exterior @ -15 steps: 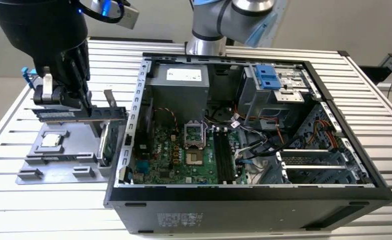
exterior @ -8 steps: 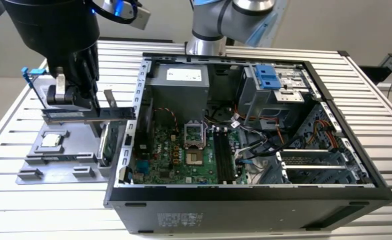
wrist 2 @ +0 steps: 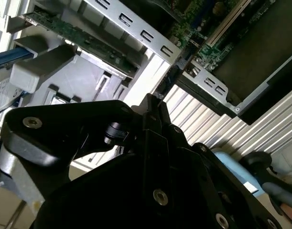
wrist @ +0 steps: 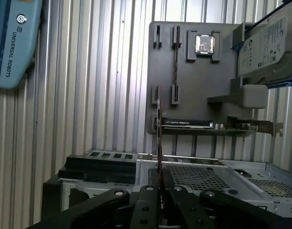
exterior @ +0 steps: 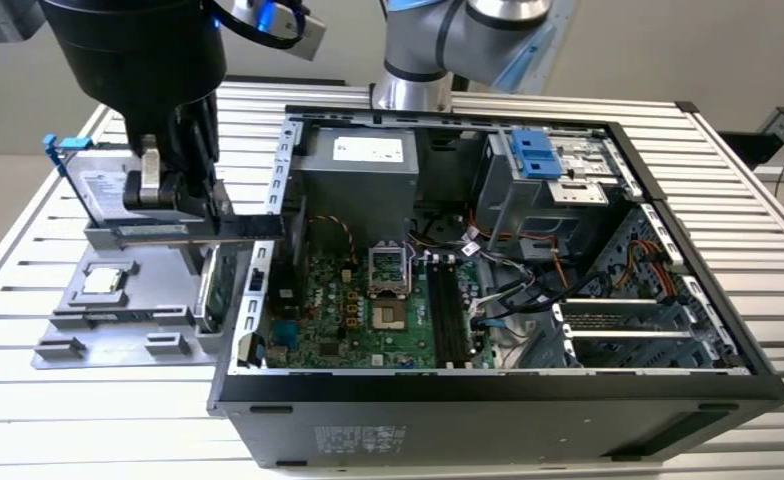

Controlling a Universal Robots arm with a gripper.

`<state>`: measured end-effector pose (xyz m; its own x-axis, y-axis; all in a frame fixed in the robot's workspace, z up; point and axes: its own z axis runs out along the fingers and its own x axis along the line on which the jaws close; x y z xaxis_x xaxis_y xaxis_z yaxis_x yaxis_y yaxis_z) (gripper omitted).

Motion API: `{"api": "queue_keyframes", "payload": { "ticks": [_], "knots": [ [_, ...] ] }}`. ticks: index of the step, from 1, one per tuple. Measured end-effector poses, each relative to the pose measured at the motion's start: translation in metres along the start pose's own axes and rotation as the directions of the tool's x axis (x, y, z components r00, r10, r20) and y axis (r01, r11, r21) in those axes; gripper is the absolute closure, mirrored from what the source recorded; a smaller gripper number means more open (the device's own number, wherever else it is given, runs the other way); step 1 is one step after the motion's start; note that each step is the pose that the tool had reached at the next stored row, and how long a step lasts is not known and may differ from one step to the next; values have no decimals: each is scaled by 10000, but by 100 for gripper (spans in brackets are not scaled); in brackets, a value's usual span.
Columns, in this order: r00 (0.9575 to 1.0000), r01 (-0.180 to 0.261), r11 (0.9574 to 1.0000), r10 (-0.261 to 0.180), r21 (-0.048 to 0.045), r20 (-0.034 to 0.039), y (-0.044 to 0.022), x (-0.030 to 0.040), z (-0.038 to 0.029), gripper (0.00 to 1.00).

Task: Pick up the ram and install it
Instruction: 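Pick up the ram and move it above insertion slot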

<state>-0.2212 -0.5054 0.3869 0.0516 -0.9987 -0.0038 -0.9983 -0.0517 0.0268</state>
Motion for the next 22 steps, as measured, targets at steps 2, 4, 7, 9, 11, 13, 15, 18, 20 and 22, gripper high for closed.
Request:
{"api": "queue_keyframes", "payload": {
  "ticks": [2, 4, 7, 9, 11, 13, 15, 18, 20, 22],
  "knots": [
    [10000, 0, 10000, 0, 0, 0, -35, 2, -1, 100],
    [10000, 0, 10000, 0, 1, 1, -68, 3, -1, 100],
    [10000, 0, 10000, 0, 1, 1, -125, 6, -3, 100],
    [10000, 0, 10000, 0, -1, 0, -162, 8, -4, 100],
    [10000, 0, 10000, 0, -1, 0, -197, 10, -5, 100],
    [10000, 1, 10000, -1, -1, 0, -232, 12, -6, 100],
    [10000, 8, 10000, -8, -1, 0, -265, 14, -7, 100],
    [10000, 18, 10000, -18, -2, -1, -315, 16, -9, 100],
    [10000, 19, 10000, -19, -4, 0, -354, 18, -9, 100],
    [10000, 20, 10000, -20, -6, 0, -395, 20, -10, 100]
  ]
}}
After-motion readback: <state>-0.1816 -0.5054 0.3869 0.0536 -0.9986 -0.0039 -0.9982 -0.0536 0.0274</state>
